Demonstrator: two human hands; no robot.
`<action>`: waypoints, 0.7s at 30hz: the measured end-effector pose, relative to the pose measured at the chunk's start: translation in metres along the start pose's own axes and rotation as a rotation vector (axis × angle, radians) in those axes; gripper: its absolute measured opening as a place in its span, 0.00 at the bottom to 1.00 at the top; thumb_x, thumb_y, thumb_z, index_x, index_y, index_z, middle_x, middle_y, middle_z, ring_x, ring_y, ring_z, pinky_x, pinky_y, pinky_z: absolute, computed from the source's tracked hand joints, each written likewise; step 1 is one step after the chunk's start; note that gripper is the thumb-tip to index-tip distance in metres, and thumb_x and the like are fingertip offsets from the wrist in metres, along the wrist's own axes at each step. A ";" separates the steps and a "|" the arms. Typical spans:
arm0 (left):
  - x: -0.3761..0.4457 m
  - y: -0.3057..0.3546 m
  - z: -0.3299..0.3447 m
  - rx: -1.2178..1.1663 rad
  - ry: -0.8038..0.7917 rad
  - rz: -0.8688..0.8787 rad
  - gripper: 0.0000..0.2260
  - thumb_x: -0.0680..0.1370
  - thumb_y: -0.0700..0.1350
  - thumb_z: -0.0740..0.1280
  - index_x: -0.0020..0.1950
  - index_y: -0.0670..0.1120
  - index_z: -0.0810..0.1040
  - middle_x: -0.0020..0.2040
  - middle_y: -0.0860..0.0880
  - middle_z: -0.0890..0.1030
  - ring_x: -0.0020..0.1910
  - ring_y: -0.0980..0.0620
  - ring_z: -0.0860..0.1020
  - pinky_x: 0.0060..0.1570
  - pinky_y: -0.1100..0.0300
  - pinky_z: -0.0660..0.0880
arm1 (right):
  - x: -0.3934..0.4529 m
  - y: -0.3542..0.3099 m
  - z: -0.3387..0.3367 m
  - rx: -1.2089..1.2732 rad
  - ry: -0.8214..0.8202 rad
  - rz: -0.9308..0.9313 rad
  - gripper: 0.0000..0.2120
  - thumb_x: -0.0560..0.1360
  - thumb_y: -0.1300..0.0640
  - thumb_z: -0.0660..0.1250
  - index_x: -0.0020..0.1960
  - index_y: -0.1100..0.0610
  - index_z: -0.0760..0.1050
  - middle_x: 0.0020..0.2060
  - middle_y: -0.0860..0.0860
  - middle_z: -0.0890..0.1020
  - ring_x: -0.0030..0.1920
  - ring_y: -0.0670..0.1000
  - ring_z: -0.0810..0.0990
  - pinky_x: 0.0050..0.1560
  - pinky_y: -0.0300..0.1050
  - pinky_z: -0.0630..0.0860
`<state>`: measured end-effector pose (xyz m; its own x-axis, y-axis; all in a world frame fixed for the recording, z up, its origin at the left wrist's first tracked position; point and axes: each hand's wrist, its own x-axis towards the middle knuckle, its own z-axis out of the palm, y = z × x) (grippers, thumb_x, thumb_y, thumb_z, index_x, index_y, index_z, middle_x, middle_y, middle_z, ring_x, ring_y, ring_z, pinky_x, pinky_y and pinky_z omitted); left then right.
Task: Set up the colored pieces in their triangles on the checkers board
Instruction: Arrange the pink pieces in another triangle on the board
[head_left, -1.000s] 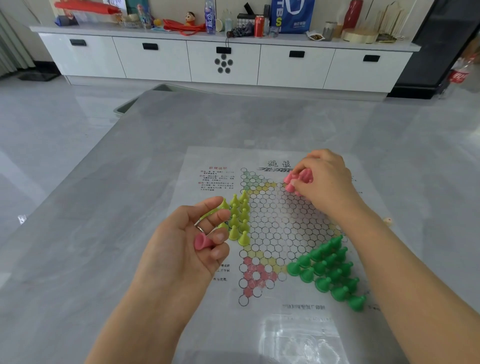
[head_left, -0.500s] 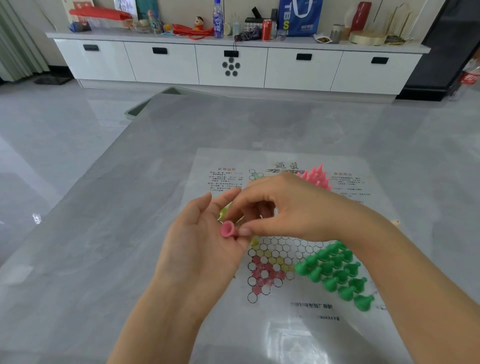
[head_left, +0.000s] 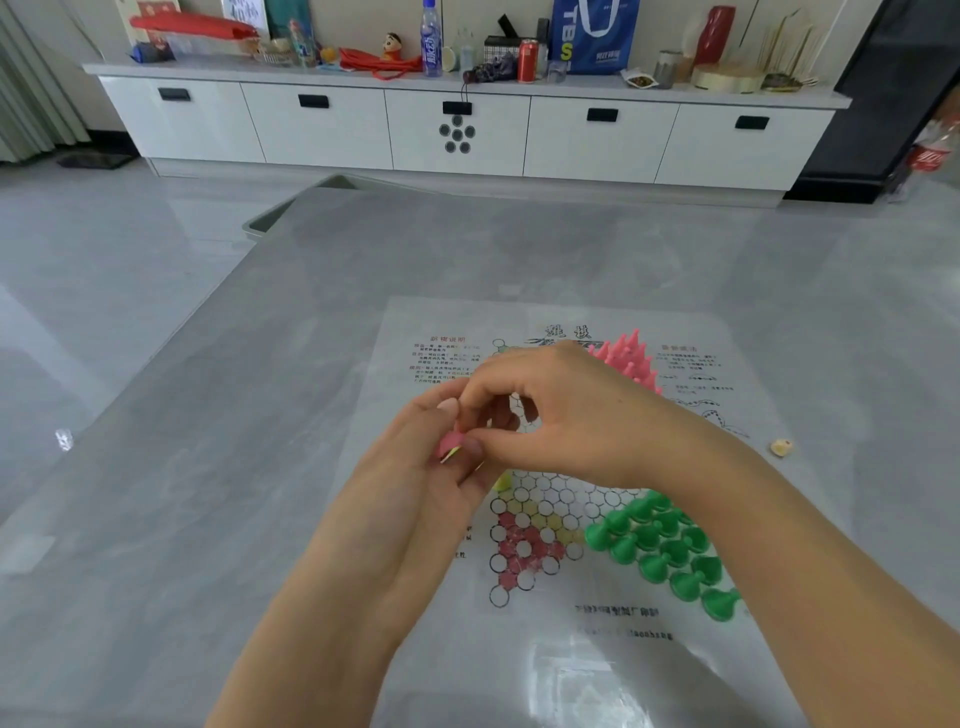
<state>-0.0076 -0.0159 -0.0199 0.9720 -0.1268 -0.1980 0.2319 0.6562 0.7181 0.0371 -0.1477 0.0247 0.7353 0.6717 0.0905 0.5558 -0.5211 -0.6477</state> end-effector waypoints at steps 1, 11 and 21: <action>0.000 -0.001 0.001 0.027 0.016 0.000 0.11 0.73 0.43 0.62 0.46 0.41 0.82 0.49 0.43 0.82 0.48 0.49 0.82 0.45 0.57 0.80 | 0.000 0.001 -0.001 0.021 0.008 0.014 0.02 0.71 0.59 0.69 0.44 0.56 0.79 0.36 0.44 0.80 0.37 0.39 0.75 0.40 0.31 0.72; 0.000 -0.002 0.006 0.222 0.175 0.032 0.13 0.79 0.43 0.59 0.34 0.44 0.73 0.25 0.50 0.72 0.23 0.56 0.69 0.23 0.67 0.70 | -0.002 0.004 0.001 0.238 0.142 0.044 0.06 0.71 0.63 0.69 0.47 0.56 0.79 0.38 0.49 0.83 0.39 0.43 0.80 0.44 0.36 0.77; -0.003 0.002 0.007 0.228 0.167 0.039 0.08 0.78 0.46 0.59 0.46 0.44 0.75 0.28 0.50 0.77 0.25 0.55 0.74 0.25 0.65 0.73 | -0.001 0.006 0.002 0.246 0.159 0.092 0.01 0.72 0.55 0.68 0.42 0.51 0.79 0.35 0.43 0.82 0.35 0.37 0.78 0.37 0.30 0.75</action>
<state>-0.0097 -0.0197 -0.0131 0.9647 0.0319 -0.2614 0.2160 0.4719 0.8548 0.0385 -0.1506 0.0188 0.8401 0.5272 0.1276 0.3879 -0.4196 -0.8207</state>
